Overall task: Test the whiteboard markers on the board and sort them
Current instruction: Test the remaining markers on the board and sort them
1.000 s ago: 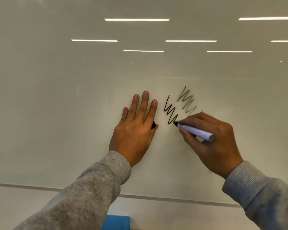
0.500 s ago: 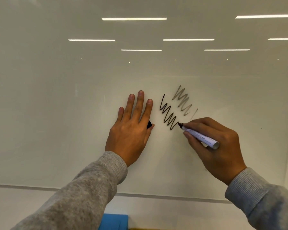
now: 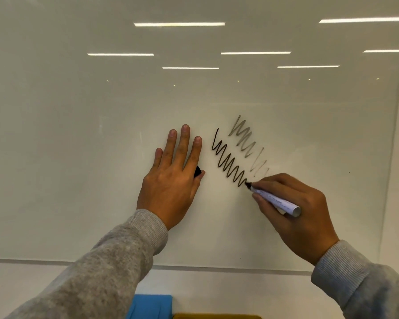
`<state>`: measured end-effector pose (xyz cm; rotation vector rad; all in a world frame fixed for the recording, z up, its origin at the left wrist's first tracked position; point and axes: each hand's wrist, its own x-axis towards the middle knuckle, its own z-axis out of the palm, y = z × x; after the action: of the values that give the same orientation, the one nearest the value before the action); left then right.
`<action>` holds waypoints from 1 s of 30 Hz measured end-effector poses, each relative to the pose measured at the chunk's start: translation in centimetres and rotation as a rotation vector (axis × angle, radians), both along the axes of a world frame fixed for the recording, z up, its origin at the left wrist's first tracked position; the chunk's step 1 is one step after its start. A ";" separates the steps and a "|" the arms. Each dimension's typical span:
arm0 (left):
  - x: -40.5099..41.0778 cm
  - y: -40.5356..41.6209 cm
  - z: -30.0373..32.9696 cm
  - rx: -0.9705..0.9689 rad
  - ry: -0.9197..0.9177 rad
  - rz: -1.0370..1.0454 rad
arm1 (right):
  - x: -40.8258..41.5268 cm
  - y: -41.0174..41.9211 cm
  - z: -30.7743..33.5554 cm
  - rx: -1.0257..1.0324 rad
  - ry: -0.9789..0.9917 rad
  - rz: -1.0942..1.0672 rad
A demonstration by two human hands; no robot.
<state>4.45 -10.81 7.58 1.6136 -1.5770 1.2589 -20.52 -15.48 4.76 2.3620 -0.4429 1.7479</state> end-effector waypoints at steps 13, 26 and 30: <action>-0.1 0.2 -0.1 0.016 0.007 0.002 | -1.5 -0.4 -1.5 0.024 0.042 -0.045; -0.2 0.4 -0.3 0.032 0.005 0.014 | -2.1 -0.3 -3.9 0.006 0.191 -0.075; -0.3 0.4 -0.3 0.032 0.022 0.001 | -2.5 -0.3 -4.2 0.025 0.151 -0.093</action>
<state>4.12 -10.43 7.29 1.6424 -1.5902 1.2179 -22.98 -15.75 0.51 2.4268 -0.5449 1.5205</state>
